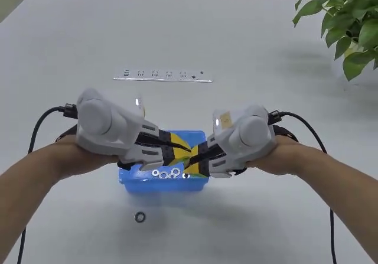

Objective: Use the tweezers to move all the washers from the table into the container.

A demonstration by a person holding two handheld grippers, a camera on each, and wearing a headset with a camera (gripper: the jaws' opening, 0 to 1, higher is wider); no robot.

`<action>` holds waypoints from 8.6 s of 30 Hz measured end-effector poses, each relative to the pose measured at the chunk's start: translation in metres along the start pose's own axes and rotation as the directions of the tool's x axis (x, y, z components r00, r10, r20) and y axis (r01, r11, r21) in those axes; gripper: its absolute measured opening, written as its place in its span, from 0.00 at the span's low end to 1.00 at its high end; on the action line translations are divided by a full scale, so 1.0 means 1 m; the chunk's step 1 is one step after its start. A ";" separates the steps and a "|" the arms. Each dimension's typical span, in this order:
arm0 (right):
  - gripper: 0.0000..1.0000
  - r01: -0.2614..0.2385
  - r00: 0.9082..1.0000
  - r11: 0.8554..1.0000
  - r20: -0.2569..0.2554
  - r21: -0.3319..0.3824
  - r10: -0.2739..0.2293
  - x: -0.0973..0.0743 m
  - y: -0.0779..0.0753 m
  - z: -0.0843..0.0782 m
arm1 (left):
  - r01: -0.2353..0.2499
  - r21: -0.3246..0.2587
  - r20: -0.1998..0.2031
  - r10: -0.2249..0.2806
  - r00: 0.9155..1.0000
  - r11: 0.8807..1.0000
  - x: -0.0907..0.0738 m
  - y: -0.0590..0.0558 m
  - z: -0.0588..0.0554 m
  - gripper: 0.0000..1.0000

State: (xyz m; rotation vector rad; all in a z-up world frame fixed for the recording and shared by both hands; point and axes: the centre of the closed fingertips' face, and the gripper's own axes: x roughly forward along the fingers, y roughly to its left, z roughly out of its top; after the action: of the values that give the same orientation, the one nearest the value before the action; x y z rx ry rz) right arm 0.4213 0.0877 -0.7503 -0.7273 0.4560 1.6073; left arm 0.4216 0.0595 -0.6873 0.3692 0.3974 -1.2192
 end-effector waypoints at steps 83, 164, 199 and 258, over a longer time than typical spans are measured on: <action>0.76 0.214 0.976 0.941 -0.014 0.261 -0.218 -0.042 0.031 -0.009 | -0.108 -0.029 -0.077 0.106 0.991 0.994 -0.082 -0.029 0.010 0.05; 0.62 0.085 0.992 0.981 0.076 0.175 -0.099 -0.010 0.054 0.029 | -0.059 -0.023 -0.128 0.056 0.990 0.998 -0.078 -0.055 -0.046 0.05; 0.13 -0.104 0.990 0.994 0.092 -0.021 0.106 0.058 0.063 0.069 | -0.025 -0.044 -0.116 0.019 0.993 0.999 -0.080 -0.049 -0.048 0.05; 0.07 -0.109 0.990 0.989 0.079 -0.100 0.117 0.026 0.063 0.100 | -0.133 -0.214 -0.016 0.132 0.991 0.968 -0.099 -0.056 -0.048 0.75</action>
State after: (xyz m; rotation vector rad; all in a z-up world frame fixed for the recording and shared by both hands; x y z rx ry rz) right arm 0.3383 0.1617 -0.7025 -0.7127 0.3664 1.7688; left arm 0.3347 0.1478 -0.6849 0.2075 0.4936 -1.0338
